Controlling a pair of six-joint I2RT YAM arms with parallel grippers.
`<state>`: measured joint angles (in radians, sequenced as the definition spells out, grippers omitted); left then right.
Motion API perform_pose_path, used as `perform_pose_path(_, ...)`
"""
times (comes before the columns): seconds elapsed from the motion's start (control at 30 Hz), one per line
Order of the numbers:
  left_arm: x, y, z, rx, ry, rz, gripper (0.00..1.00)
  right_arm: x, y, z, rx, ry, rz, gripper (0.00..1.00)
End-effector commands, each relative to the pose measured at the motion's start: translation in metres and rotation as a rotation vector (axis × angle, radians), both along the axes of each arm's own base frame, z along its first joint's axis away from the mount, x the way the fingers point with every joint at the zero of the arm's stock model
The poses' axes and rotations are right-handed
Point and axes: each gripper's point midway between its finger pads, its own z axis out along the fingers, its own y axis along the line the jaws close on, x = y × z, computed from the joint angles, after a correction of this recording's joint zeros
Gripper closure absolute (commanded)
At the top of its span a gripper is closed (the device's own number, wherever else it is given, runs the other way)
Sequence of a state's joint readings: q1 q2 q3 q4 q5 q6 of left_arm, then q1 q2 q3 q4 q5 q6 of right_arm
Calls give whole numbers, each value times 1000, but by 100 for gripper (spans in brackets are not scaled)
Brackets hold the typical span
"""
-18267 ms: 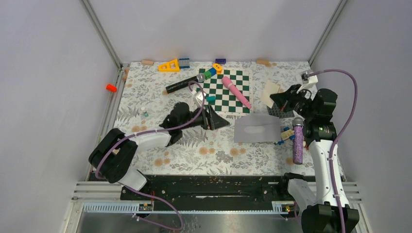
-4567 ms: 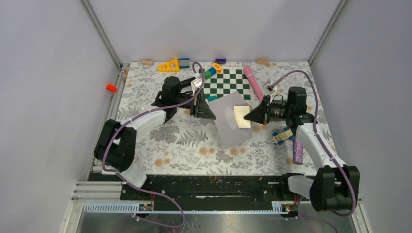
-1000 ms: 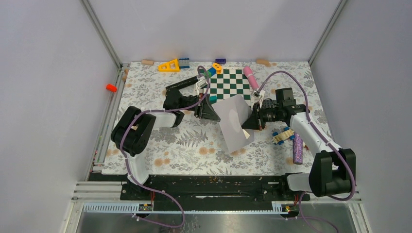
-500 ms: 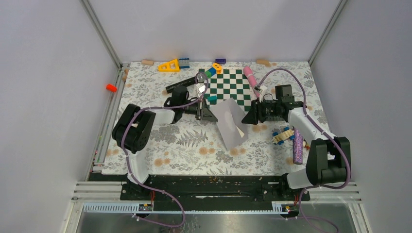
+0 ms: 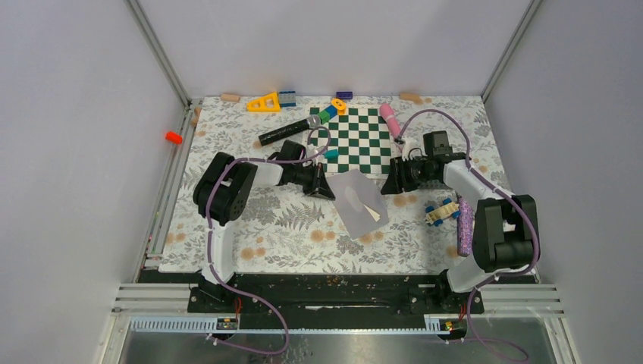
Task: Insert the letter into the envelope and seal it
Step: Place the envelope at the center of the board.
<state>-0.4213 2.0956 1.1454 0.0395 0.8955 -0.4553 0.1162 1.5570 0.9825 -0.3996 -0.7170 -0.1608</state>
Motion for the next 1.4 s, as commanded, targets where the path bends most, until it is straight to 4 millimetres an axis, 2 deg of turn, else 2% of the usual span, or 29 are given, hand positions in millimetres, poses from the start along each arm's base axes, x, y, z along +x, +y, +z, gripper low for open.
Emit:
perform_pose_path(0.0,9,10,-15,115,-37,27,100,-14,10,-2,-32,71,63,53)
perform_pose_path(0.1,9,10,-16,125,-36,37,100,-26,18,-11,-63,135,93,53)
perform_pose_path(0.37,4,7,-18,132,-22,39,100,-43,19,-40,-129,307,35,53)
perform_pose_path(0.57,0,5,-20,129,-14,31,100,-39,13,-57,-215,343,-4,51)
perform_pose_path(0.9,-1,6,-21,129,-3,29,100,-34,27,-67,-203,383,43,51)
perform_pose_path(1.13,-2,5,-21,124,4,25,100,-41,36,-65,-143,428,89,61)
perform_pose_path(1.3,-3,4,-21,114,11,17,100,-44,41,-55,-99,411,121,76)
perform_pose_path(1.37,-3,3,-21,110,12,15,100,-44,41,-52,-96,399,124,86)
